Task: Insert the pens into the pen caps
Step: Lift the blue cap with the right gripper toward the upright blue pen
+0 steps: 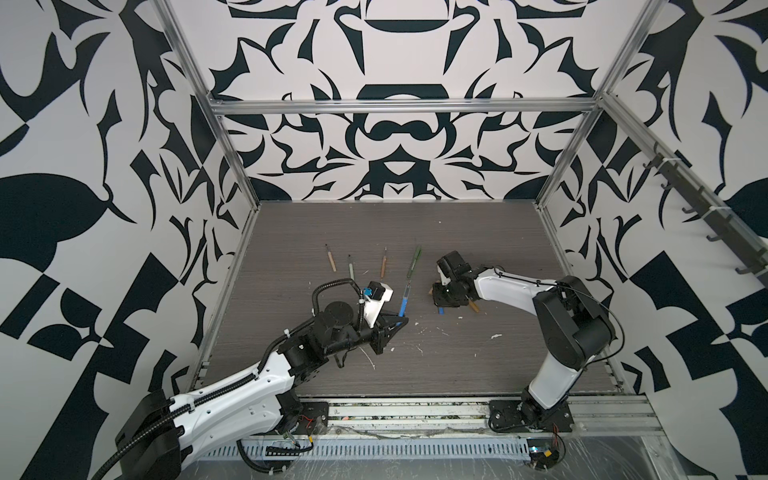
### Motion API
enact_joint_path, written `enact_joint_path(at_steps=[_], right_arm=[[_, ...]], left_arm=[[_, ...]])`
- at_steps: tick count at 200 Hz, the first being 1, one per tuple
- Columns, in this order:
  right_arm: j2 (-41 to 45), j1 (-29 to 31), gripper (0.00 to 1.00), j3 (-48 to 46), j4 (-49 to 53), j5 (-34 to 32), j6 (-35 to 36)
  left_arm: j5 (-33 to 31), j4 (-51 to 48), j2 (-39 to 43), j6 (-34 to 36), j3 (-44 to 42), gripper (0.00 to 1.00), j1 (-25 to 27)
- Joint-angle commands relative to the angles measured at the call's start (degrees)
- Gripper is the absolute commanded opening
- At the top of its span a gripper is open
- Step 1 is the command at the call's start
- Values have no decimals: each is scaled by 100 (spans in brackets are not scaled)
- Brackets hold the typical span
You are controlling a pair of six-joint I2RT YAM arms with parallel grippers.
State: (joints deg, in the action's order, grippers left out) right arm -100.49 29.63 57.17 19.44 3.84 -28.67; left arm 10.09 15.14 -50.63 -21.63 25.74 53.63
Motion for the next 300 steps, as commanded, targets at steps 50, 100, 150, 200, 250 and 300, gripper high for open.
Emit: enact_joint_path(at_steps=[50,100,150,200,250,300], right_arm=[[572,143,14,-97,136,-166,-74],[2408,247,13,-1184,-1292,374,-376],[4081,625,13,-1631,-3415,215,-526],[4464,1067,13,-1677,-4940,189,-480],[4339,1402,11,-1536,-5270,266,-404],[4613,1500,9,-1901,-5300,164,-648]], left_arm=[[3,115,52,16,-84,8,-10],[128,598,-58,92,-258,8,-2],[23,1858,-190,265,-662,5,44],[281,1454,-495,359,-355,5,51],[293,1349,-564,373,-223,5,59],[242,1235,-590,392,-169,5,61]])
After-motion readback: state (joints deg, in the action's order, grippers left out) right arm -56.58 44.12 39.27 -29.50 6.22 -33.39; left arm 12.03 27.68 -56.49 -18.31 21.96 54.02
